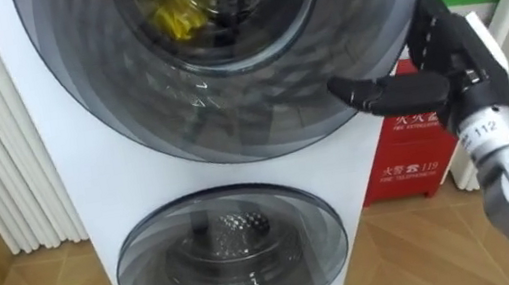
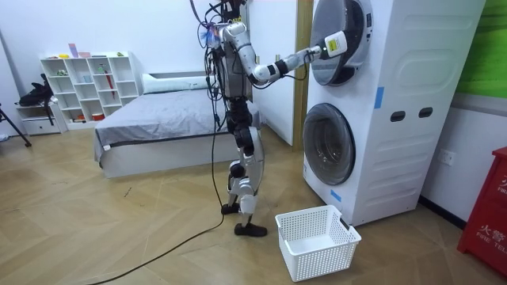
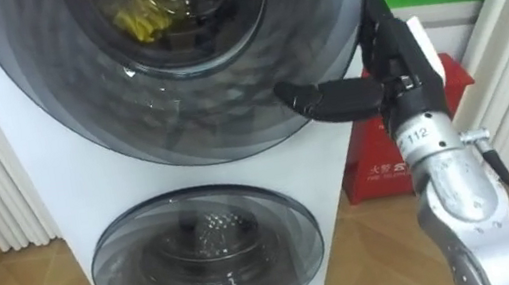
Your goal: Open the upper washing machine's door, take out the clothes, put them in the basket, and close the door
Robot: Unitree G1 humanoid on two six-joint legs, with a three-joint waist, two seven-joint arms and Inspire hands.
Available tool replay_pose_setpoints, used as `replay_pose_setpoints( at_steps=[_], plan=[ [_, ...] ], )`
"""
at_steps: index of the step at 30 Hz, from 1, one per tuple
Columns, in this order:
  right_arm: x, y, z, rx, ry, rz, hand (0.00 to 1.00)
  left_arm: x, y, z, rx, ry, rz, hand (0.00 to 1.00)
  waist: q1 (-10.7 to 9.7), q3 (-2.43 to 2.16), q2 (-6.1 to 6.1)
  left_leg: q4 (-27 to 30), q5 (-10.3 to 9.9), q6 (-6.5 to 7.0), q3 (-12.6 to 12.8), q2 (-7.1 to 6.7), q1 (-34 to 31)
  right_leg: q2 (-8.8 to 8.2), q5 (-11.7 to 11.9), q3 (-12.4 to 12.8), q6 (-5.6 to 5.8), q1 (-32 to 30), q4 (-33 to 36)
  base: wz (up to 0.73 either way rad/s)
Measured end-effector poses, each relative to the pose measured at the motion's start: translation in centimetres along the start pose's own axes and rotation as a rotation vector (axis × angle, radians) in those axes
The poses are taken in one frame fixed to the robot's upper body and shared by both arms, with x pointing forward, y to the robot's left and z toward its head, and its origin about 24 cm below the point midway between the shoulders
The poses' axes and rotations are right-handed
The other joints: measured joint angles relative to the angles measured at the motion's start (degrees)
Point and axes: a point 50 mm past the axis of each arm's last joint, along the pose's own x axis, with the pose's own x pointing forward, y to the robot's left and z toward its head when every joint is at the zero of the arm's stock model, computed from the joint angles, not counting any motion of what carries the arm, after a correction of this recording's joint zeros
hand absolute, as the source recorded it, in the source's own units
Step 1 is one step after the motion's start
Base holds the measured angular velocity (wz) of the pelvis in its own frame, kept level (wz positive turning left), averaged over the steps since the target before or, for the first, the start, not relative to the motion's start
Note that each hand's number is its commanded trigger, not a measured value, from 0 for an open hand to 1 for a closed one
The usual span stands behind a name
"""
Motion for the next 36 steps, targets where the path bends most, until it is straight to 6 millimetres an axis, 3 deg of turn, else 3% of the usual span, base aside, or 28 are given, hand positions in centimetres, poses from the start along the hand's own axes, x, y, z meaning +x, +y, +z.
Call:
replay_pose_setpoints(
  at_steps=[4,9,16,19,28,36],
  plan=[
    [-1.3,0.2,0.7,0.019,-0.025,0.023,0.00,-0.1,-0.3,-0.2,-0.004,-0.012,-0.007,0.00,-0.6,-0.02,0.09,0.3,0.0,0.00,1.7,0.12,0.0,0.01,-0.2,0.2,-0.03,0.0,0.0,-0.02],
    [-1.8,0.7,1.5,0.040,-0.055,0.062,0.00,-0.2,-0.4,-0.4,-0.036,-0.028,0.006,0.00,-1.9,-0.04,0.02,0.2,0.0,0.00,1.8,0.07,0.3,0.00,-0.2,0.4,-0.01,0.0,0.0,-0.05],
    [-2.3,1.1,4.9,0.005,-0.198,0.111,0.00,-0.1,-0.3,-0.7,-0.067,-0.038,0.010,0.00,-3.2,-0.22,-0.59,0.1,0.0,0.00,2.4,0.08,0.1,0.01,-0.3,0.8,0.02,-0.5,0.1,-0.03],
    [-2.4,1.2,5.4,-0.016,-0.221,0.126,0.00,0.0,-0.3,-0.4,-0.067,-0.042,0.006,0.00,-3.6,-0.17,-0.83,0.1,0.0,0.00,2.6,0.09,0.1,0.01,-0.3,0.9,0.01,-0.5,0.1,-0.02],
    [-2.7,0.7,6.8,-0.024,-0.280,0.145,0.00,0.2,-0.3,0.0,-0.063,-0.043,-0.005,0.00,-3.8,-0.20,-1.82,0.1,0.0,0.00,2.8,0.11,-0.3,0.07,-0.3,1.0,0.02,-0.8,0.0,0.00],
    [-3.0,1.0,7.5,-0.021,-0.311,0.185,0.00,0.2,-0.2,-0.1,-0.061,-0.039,-0.009,0.00,-2.9,-0.04,-1.41,0.1,0.0,0.01,3.1,0.10,-0.1,0.30,-0.3,2.2,-0.05,-1.1,0.0,-0.08]
  ],
)
